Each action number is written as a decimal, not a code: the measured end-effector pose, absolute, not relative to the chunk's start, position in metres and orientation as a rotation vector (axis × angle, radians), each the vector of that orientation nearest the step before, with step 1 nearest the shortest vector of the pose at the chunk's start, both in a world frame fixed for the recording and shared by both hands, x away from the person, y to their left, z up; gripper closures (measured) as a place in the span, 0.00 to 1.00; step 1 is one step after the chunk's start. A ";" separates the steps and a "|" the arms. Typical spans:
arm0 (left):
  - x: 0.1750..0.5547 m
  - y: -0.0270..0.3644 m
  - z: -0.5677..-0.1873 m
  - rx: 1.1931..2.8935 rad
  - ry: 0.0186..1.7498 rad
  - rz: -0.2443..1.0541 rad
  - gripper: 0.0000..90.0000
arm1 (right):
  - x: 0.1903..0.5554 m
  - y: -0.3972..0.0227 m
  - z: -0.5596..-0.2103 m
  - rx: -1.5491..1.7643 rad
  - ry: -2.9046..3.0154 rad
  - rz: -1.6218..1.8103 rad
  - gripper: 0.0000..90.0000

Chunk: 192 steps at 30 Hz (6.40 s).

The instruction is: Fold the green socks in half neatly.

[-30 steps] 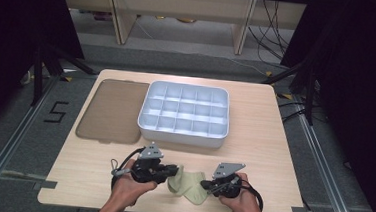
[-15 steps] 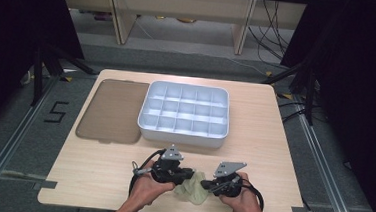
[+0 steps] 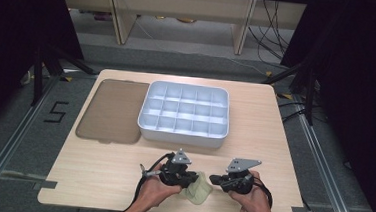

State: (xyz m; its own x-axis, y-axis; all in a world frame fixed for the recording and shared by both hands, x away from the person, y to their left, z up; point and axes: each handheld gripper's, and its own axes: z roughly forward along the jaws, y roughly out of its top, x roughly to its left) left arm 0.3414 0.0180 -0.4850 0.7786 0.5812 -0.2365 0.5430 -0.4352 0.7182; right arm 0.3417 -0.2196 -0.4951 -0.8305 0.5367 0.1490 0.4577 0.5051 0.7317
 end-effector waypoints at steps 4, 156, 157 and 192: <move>0.341 0.009 -0.487 2.138 0.826 0.046 0.89 | 0.342 -0.219 -0.494 0.879 2.633 1.236 0.98; 0.310 0.104 -0.486 2.046 0.949 0.127 0.71 | 0.324 -0.179 -0.466 0.922 2.558 1.222 1.00; 0.310 0.104 -0.485 2.043 0.947 0.123 0.71 | 0.326 -0.182 -0.465 0.952 2.553 1.247 1.00; 0.319 0.035 -0.505 2.215 0.746 0.097 0.88 | 0.335 -0.205 -0.497 0.967 2.670 1.063 1.00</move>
